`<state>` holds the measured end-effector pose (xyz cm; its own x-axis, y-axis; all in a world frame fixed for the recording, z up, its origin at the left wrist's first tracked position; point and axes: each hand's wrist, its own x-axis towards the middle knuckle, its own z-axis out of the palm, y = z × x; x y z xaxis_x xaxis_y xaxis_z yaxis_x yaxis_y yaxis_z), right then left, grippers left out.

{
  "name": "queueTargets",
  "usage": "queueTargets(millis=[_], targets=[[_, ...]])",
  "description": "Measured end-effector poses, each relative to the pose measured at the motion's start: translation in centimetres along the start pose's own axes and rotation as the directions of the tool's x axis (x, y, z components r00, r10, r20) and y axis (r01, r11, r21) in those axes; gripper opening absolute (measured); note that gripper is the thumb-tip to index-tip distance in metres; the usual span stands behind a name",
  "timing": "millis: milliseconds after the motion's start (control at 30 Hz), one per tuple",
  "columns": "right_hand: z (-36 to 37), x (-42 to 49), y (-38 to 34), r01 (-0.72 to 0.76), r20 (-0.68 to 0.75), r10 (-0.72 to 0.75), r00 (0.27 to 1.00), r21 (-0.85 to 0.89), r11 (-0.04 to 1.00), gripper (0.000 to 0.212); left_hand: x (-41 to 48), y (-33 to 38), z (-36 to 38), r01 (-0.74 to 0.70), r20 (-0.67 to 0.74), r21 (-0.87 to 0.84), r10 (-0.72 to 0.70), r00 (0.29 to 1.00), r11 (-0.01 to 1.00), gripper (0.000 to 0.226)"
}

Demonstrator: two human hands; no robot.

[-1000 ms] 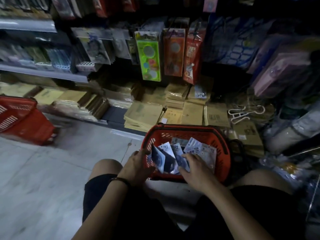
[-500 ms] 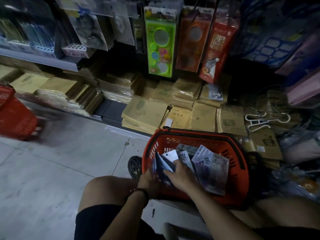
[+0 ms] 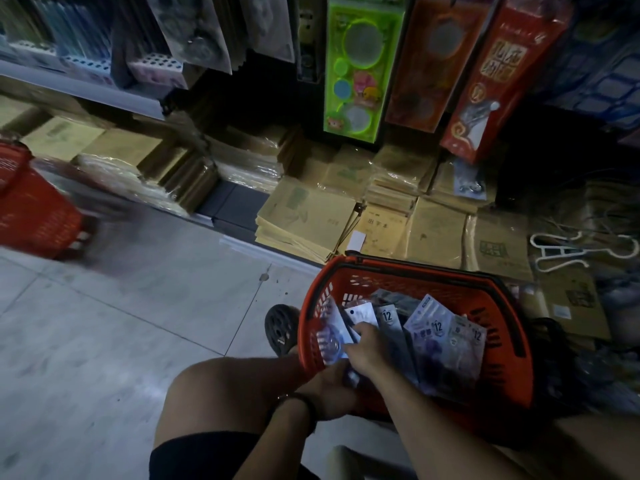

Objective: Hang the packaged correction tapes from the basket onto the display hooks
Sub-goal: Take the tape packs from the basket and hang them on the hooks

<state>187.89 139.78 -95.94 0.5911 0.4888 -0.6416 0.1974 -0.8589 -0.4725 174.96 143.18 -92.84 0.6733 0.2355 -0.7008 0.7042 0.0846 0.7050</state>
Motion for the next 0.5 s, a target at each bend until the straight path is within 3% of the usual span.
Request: queueTargets(millis=[100,233,333,433,500], targets=[[-0.6,-0.3,0.7,-0.003,-0.037,0.006,0.999,0.071,0.997,0.046,0.1,-0.1,-0.2,0.045,-0.142,-0.126,-0.063,0.988,0.991,0.039],[-2.9,-2.1,2.7,0.053,-0.129,-0.02,0.991,0.255,0.966,0.023,-0.4,0.7,-0.6,-0.003,-0.446,-0.385,-0.183,0.876,0.923,0.038],[-5.2,-4.7,4.2,0.147,-0.158,-0.082,0.984,0.457,0.877,0.02,-1.4,2.7,-0.1,-0.071,-0.35,-0.589,-0.175,0.92,0.805,0.03],[-7.4,-7.7,4.8,0.25,-0.144,-0.205,0.968,0.611,0.751,0.027,-3.0,5.9,1.0,-0.086,-0.161,-0.775,-0.064,0.985,0.627,0.033],[-8.6,-9.1,5.3,0.302,-0.136,-0.286,0.949,0.662,0.687,0.034,-3.8,7.4,1.9,-0.117,-0.13,-0.821,0.015,0.991,0.558,0.034]])
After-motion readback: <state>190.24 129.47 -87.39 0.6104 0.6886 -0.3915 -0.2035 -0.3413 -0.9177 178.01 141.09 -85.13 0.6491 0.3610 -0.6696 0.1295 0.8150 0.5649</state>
